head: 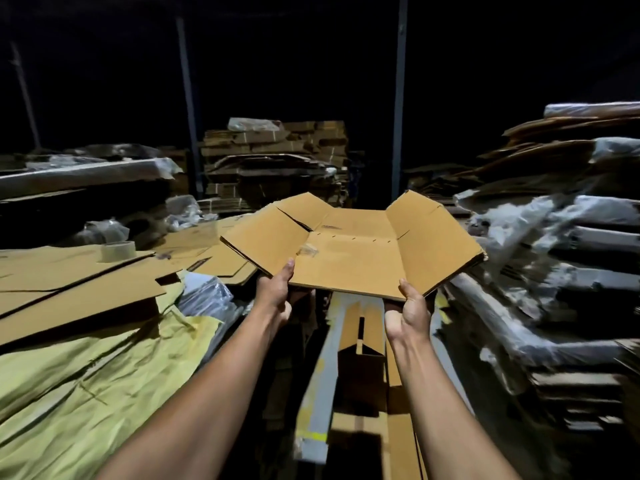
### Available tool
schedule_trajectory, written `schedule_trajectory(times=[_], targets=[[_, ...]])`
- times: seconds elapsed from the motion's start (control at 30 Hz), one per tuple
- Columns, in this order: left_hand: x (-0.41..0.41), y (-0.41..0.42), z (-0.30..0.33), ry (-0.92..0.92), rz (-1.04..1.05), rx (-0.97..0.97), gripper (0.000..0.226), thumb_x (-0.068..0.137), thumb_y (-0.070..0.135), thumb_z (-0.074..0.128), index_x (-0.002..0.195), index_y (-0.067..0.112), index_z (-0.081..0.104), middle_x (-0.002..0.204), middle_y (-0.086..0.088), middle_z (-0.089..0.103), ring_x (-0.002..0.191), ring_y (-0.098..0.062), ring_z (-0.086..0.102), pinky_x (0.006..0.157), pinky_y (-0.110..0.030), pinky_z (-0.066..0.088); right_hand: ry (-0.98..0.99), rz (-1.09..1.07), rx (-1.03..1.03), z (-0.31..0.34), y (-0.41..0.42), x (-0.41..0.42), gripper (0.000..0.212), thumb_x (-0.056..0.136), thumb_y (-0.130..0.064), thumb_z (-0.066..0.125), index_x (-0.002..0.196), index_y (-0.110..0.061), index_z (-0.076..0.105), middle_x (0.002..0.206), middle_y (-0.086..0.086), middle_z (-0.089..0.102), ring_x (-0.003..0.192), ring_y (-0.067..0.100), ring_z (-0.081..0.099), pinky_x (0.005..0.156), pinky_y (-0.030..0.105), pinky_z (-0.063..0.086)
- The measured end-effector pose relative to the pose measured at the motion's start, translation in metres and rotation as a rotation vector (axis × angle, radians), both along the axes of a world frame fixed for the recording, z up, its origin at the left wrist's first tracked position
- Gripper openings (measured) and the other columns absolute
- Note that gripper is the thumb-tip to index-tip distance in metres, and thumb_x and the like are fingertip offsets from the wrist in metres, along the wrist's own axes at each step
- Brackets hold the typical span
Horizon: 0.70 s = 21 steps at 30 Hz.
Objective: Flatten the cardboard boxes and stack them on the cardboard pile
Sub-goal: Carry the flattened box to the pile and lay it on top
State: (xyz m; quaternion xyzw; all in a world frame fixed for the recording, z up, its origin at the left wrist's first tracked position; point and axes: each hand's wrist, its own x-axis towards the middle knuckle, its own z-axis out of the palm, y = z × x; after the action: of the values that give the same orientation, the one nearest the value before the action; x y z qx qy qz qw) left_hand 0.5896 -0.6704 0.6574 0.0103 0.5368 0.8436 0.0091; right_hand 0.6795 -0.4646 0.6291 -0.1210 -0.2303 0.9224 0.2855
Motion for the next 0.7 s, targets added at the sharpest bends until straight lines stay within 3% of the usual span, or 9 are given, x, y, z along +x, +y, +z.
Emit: schedule_trajectory(times=[0.07, 0.13, 0.23, 0.3, 0.4, 0.47, 0.57, 0.63, 0.7], targets=[[-0.054, -0.003, 0.006, 0.010, 0.015, 0.023, 0.045, 0.081, 0.038, 0.090, 0.095, 0.000, 0.069, 0.101, -0.023, 0.076, 0.084, -0.032, 0.076, 0.082, -0.052, 0.064, -0.007, 0.014, -0.001, 0.004, -0.001, -0.056, 0.004, 0.096, -0.001, 0.066, 0.097, -0.004, 0.066, 0.126, 0.014, 0.065, 0.107, 0.026, 0.067, 0.077, 0.035, 0.062], [-0.099, -0.006, 0.013, 0.028, 0.046, -0.020, 0.044, 0.086, 0.036, 0.086, 0.096, -0.003, 0.068, 0.101, -0.018, 0.075, 0.084, -0.029, 0.074, 0.090, -0.051, 0.061, -0.021, 0.029, 0.005, 0.012, -0.004, -0.108, 0.004, 0.095, -0.002, 0.068, 0.097, -0.006, 0.066, 0.140, 0.013, 0.058, 0.129, 0.026, 0.057, 0.104, 0.041, 0.050], [-0.160, -0.009, 0.029, 0.020, 0.139, -0.035, 0.043, 0.097, 0.037, 0.074, 0.105, -0.004, 0.064, 0.098, -0.005, 0.064, 0.069, -0.027, 0.067, 0.070, -0.040, 0.062, -0.029, 0.083, 0.028, 0.026, -0.015, -0.182, 0.003, 0.097, -0.005, 0.067, 0.097, -0.008, 0.066, 0.125, 0.009, 0.064, 0.107, 0.020, 0.064, 0.088, 0.034, 0.055], [-0.206, -0.019, 0.030, 0.036, 0.207, -0.008, 0.047, 0.093, 0.041, 0.077, 0.105, -0.002, 0.063, 0.108, -0.010, 0.068, 0.085, -0.034, 0.073, 0.076, -0.045, 0.062, -0.048, 0.120, 0.036, 0.031, -0.025, -0.226, 0.002, 0.098, -0.009, 0.068, 0.098, -0.009, 0.066, 0.121, 0.008, 0.063, 0.104, 0.018, 0.064, 0.087, 0.032, 0.051], [-0.274, -0.037, 0.030, 0.011, 0.260, 0.043, 0.053, 0.091, 0.040, 0.080, 0.105, -0.006, 0.058, 0.108, -0.018, 0.069, 0.098, -0.034, 0.071, 0.086, -0.049, 0.062, -0.046, 0.145, 0.052, 0.038, -0.042, -0.294, 0.003, 0.096, -0.009, 0.070, 0.097, -0.007, 0.068, 0.131, 0.010, 0.061, 0.124, 0.024, 0.058, 0.095, 0.036, 0.046], [-0.316, -0.049, 0.032, -0.001, 0.299, 0.074, 0.052, 0.093, 0.040, 0.078, 0.109, -0.005, 0.058, 0.106, -0.018, 0.068, 0.091, -0.030, 0.068, 0.079, -0.043, 0.061, -0.036, 0.160, 0.055, 0.044, -0.057, -0.334, 0.002, 0.096, -0.006, 0.069, 0.096, -0.006, 0.067, 0.121, 0.008, 0.065, 0.109, 0.021, 0.064, 0.080, 0.032, 0.052], [-0.390, -0.073, 0.025, -0.022, 0.368, 0.090, 0.061, 0.088, 0.050, 0.080, 0.113, -0.001, 0.057, 0.115, -0.017, 0.067, 0.101, -0.033, 0.065, 0.088, -0.050, 0.059, -0.035, 0.186, 0.052, 0.046, -0.085, -0.400, 0.003, 0.096, -0.002, 0.067, 0.095, -0.005, 0.067, 0.100, 0.005, 0.067, 0.083, 0.017, 0.065, 0.060, 0.027, 0.052], [-0.454, -0.095, 0.008, -0.040, 0.389, 0.098, 0.068, 0.080, 0.059, 0.083, 0.108, 0.002, 0.056, 0.114, -0.017, 0.068, 0.102, -0.035, 0.067, 0.088, -0.053, 0.059, -0.021, 0.199, 0.039, 0.041, -0.105, -0.444, 0.005, 0.096, 0.000, 0.067, 0.094, -0.004, 0.069, 0.099, 0.007, 0.070, 0.083, 0.018, 0.066, 0.064, 0.030, 0.058], [-0.501, -0.114, 0.004, -0.073, 0.445, 0.126, 0.066, 0.079, 0.061, 0.082, 0.101, 0.005, 0.055, 0.115, -0.021, 0.068, 0.104, -0.039, 0.067, 0.089, -0.061, 0.059, -0.023, 0.211, 0.028, 0.034, -0.127, -0.493, 0.006, 0.094, 0.002, 0.068, 0.096, -0.004, 0.070, 0.108, 0.010, 0.071, 0.092, 0.022, 0.068, 0.080, 0.037, 0.061]])
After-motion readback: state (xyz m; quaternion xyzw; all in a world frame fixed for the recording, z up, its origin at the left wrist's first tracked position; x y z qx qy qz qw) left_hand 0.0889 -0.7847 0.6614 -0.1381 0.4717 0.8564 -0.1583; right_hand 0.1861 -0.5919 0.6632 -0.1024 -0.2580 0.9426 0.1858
